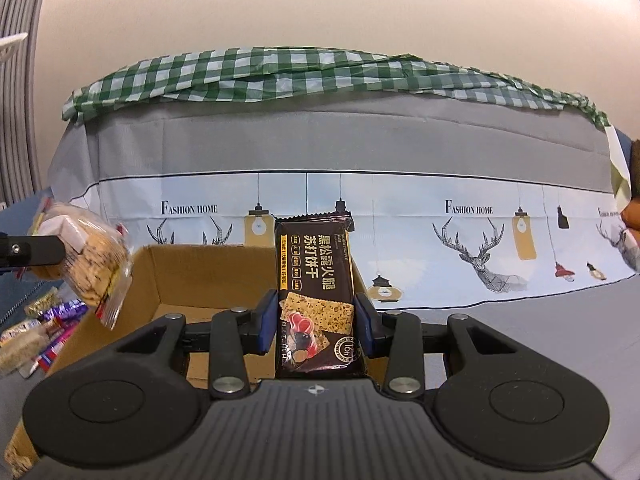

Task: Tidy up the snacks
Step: 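Carry the cookie bag and cracker bar over the box with both grippers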

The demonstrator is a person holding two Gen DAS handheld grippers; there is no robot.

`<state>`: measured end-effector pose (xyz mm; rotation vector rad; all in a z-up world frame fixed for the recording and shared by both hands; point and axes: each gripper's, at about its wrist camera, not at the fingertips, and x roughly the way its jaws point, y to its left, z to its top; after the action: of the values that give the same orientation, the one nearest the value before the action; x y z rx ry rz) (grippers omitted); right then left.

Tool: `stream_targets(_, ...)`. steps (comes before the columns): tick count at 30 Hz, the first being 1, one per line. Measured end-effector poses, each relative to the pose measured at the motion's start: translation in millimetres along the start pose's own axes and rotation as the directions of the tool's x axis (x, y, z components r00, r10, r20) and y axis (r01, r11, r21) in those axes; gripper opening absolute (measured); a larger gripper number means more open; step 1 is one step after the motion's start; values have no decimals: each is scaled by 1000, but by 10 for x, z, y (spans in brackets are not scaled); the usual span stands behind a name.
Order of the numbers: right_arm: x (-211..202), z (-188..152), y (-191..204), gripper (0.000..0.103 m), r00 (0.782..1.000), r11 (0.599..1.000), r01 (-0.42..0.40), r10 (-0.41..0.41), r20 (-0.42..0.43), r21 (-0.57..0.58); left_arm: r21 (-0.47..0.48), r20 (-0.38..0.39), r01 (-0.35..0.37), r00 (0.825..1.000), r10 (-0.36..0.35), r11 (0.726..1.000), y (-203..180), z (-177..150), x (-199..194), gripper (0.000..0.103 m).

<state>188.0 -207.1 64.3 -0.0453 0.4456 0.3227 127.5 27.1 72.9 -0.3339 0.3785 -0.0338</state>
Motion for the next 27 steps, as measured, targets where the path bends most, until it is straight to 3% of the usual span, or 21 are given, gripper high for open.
stream_targets(9,71,-17,62,41,1000,1000,8,-8,-21,-5,19,-46,-7,999,8,1000,-54,-78,81,23)
stream_targets(27,85,-28,89,41,999,1000,-9,8,-39,-23,28,-67,8,998,-6,1000,-161,-148,172,21)
